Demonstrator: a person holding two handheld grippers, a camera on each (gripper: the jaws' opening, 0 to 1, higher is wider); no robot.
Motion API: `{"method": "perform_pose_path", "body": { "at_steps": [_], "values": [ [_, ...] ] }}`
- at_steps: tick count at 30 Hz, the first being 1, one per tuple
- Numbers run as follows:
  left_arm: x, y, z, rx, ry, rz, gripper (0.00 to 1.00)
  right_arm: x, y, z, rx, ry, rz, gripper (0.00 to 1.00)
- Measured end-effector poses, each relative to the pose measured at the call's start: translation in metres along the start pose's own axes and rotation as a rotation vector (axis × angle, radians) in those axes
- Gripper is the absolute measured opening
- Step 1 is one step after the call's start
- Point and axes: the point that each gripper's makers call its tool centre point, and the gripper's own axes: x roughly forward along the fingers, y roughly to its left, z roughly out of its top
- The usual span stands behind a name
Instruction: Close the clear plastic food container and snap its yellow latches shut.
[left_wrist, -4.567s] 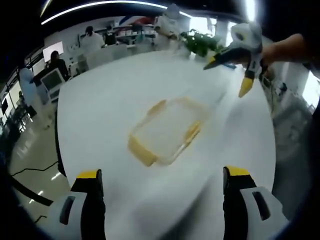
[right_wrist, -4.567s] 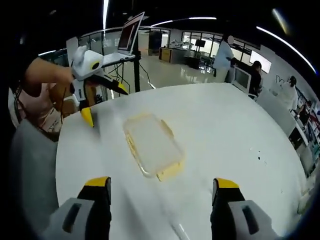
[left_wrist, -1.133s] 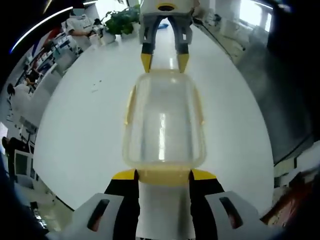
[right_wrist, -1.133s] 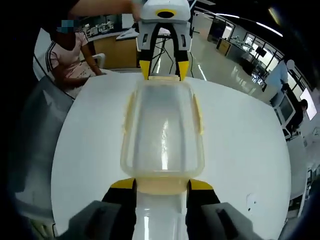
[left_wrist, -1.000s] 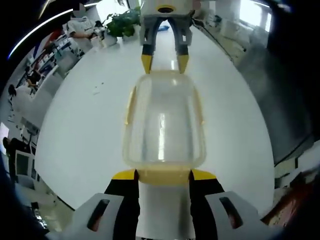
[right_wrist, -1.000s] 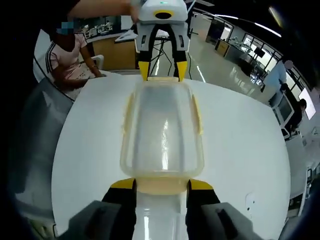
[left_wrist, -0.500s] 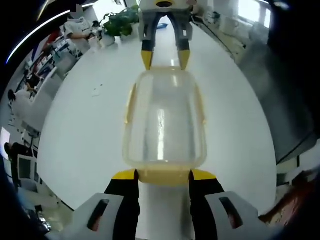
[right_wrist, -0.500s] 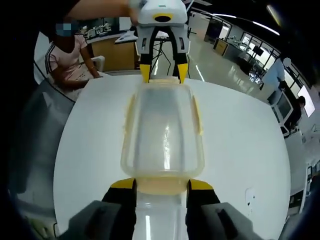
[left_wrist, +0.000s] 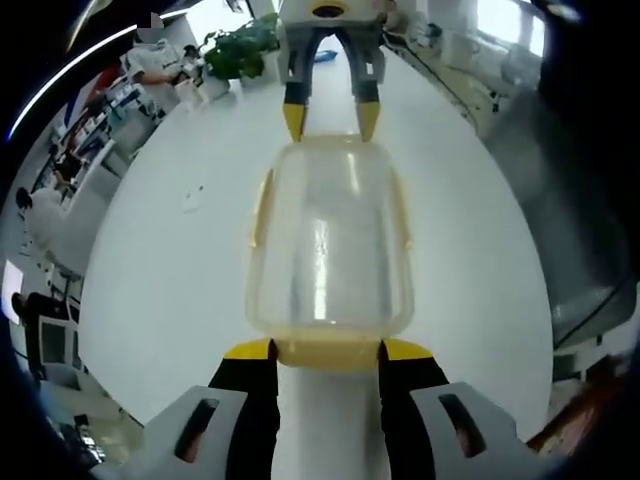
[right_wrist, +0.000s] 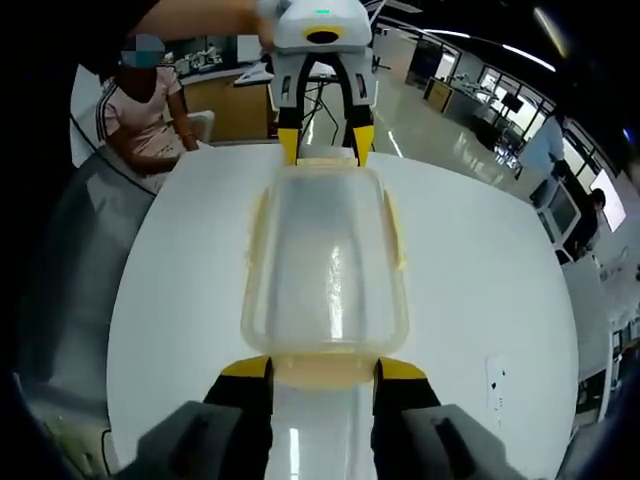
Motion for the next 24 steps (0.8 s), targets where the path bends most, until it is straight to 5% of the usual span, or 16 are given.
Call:
{"method": "perform_pose_path", "body": {
  "at_steps": [24],
  "values": [
    [0.033,0.003,0.075,0.040,-0.014,0.010,0.36,-0.044,0.002,-0.070,0.034,0.002,-0.034,0.36]
  ]
}}
